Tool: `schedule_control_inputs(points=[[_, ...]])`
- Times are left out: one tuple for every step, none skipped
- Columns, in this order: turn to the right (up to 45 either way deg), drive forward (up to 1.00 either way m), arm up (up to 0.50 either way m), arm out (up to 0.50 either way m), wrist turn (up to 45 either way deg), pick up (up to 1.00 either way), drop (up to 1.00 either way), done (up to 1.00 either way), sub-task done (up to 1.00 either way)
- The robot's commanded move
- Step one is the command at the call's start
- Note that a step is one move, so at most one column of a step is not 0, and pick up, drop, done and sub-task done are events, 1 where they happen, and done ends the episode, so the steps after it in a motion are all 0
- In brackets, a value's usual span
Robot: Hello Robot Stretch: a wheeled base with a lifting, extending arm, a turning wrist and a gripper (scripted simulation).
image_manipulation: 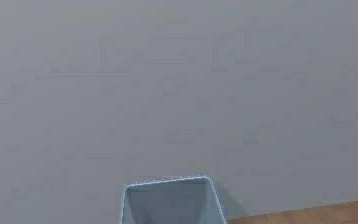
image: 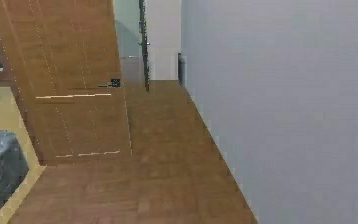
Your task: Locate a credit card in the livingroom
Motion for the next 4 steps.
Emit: schedule_control_inputs(points=[[0.0, 0.15, 0.0, 0.0, 0.0, 0.0, 0.0, 0.0, 0.0], [0.0, 1.0, 0.0, 0.0, 0.0, 0.0, 0.0, 0.0, 0.0], [-6.0, 0.0, 0.0, 0.0, 0.0, 0.0, 0.0, 0.0, 0.0], [0.0, 0.5, 0.0, 0.0, 0.0, 0.0, 0.0, 0.0, 0.0]])
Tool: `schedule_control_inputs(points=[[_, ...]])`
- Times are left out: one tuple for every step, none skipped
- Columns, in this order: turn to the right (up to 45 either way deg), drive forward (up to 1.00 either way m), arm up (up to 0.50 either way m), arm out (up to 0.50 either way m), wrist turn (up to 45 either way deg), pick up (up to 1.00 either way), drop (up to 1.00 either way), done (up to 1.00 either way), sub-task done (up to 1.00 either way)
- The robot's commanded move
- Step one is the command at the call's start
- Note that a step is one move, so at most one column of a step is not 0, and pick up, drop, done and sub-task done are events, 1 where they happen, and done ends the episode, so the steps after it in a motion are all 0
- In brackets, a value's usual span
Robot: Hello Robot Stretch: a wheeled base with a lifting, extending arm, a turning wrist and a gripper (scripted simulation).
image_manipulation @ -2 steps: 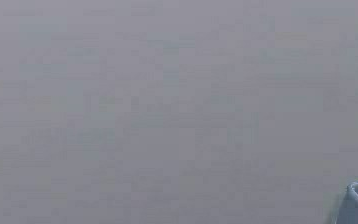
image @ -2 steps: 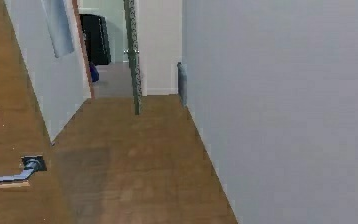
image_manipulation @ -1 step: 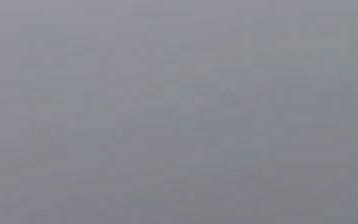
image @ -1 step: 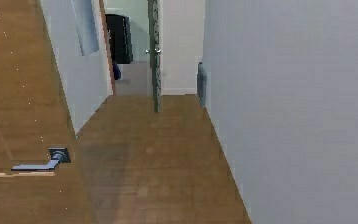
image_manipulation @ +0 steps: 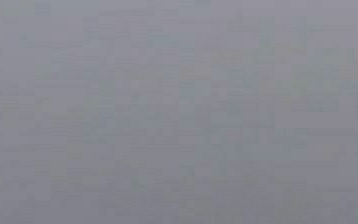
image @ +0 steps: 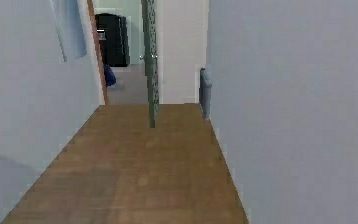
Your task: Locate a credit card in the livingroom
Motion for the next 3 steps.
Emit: schedule_control_inputs(points=[[0.0, 0.45, 0.0, 0.0, 0.0, 0.0, 0.0, 0.0, 0.0], [-21.0, 0.0, 0.0, 0.0, 0.0, 0.0, 0.0, 0.0, 0.0], [0.0, 1.0, 0.0, 0.0, 0.0, 0.0, 0.0, 0.0, 0.0]])
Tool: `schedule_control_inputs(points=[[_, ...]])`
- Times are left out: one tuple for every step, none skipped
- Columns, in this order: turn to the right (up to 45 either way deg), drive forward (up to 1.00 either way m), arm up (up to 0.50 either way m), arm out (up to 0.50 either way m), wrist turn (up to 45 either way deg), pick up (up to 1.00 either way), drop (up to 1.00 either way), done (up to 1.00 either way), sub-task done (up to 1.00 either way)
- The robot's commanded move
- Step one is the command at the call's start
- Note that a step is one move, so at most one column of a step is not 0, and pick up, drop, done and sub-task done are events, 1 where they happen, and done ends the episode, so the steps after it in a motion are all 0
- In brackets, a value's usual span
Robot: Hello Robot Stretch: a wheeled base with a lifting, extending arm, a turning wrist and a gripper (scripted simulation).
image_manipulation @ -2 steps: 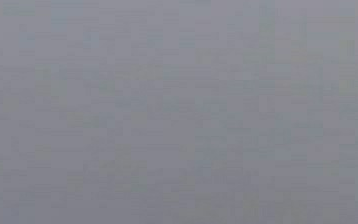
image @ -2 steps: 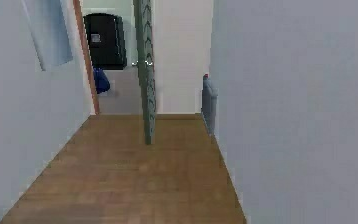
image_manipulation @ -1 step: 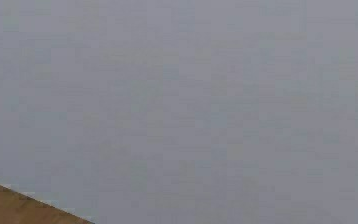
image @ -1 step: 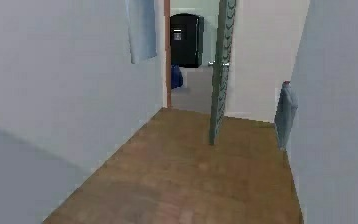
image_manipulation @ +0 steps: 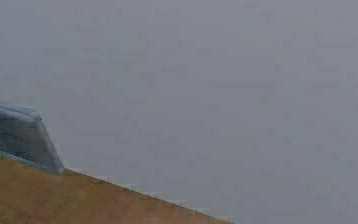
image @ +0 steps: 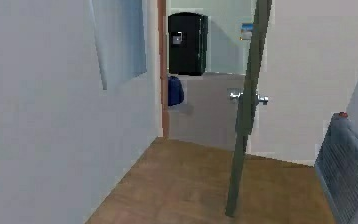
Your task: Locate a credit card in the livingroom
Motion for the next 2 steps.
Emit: schedule_control_inputs(points=[[0.0, 1.0, 0.0, 0.0, 0.0, 0.0, 0.0, 0.0, 0.0], [-6.0, 0.0, 0.0, 0.0, 0.0, 0.0, 0.0, 0.0, 0.0]])
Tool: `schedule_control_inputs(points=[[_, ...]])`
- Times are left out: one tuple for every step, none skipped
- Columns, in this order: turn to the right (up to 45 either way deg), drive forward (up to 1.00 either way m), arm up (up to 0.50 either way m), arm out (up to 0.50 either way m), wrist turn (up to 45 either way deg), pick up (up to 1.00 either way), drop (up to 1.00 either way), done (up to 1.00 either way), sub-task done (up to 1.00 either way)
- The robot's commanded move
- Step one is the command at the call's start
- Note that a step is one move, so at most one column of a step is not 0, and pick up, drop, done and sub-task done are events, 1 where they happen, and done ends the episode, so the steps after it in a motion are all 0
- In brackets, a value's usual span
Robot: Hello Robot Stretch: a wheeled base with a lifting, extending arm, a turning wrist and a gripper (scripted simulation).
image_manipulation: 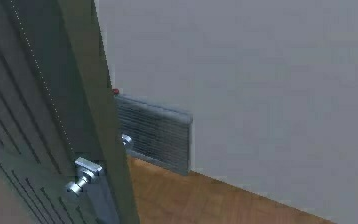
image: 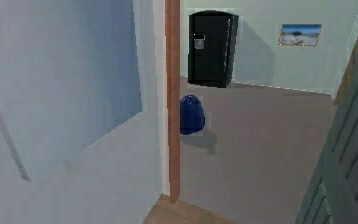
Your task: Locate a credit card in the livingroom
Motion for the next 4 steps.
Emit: schedule_control_inputs(points=[[0.0, 0.25, 0.0, 0.0, 0.0, 0.0, 0.0, 0.0, 0.0], [21.0, 0.0, 0.0, 0.0, 0.0, 0.0, 0.0, 0.0, 0.0], [0.0, 0.1, 0.0, 0.0, 0.0, 0.0, 0.0, 0.0, 0.0], [3.0, 0.0, 0.0, 0.0, 0.0, 0.0, 0.0, 0.0, 0.0]])
